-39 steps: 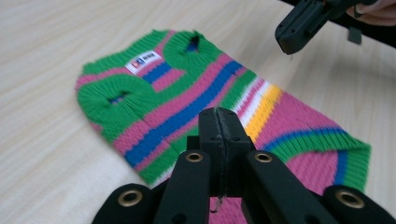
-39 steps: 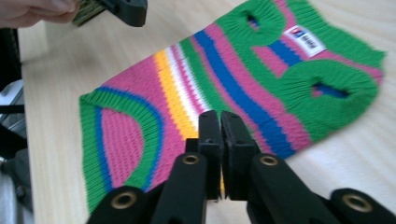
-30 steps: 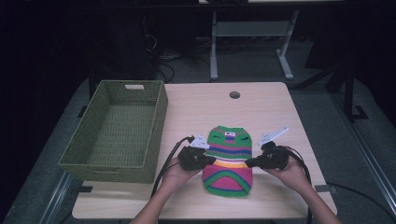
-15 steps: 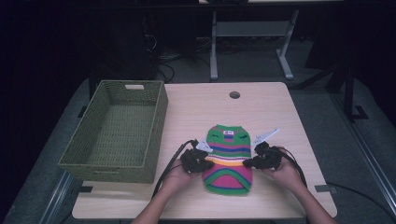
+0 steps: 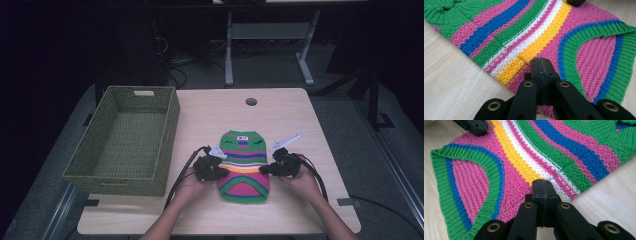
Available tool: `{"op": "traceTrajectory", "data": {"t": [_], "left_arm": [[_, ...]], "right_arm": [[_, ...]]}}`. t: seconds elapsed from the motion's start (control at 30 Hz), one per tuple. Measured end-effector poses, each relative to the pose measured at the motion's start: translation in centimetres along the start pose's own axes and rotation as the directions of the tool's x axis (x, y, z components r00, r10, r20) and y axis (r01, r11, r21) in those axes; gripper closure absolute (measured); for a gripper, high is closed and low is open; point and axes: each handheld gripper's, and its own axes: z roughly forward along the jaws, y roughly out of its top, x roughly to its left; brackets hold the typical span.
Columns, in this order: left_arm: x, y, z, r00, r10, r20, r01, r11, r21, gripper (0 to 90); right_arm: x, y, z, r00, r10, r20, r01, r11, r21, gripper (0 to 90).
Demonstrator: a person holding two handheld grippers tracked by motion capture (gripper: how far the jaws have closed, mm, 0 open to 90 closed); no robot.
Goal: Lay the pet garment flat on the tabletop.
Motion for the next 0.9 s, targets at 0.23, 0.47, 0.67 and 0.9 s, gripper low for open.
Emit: {"op": "traceTrajectory", "data": {"t": [0.23,0.47,0.67,0.9], "left_arm": [[-0.1,0.0,0.0,0.9999,-0.01,-0.001,0.01,0.9999,-0.005,90.0],[-0.7,0.1,-1.1,1.0,0.001,-0.004,-0.001,0.9991,-0.042,86.2],[-0.7,-0.3,-2.0,0.9999,-0.017,0.004,0.017,0.9974,-0.069,79.7],[-0.6,-0.9,-3.0,0.9992,-0.039,0.007,0.039,0.9943,-0.099,72.1]], "right_arm": [[-0.2,-0.1,0.0,0.9999,0.007,-0.011,-0.008,1.0,-0.009,89.7],[0.1,-0.2,-1.0,0.9989,0.01,-0.045,-0.013,0.998,-0.054,81.7],[-0.2,-0.5,-2.4,0.9974,0.025,-0.067,-0.032,0.994,-0.104,71.9],[-0.5,-1.2,-3.3,0.9964,0.04,-0.075,-0.049,0.991,-0.128,62.8]]}}
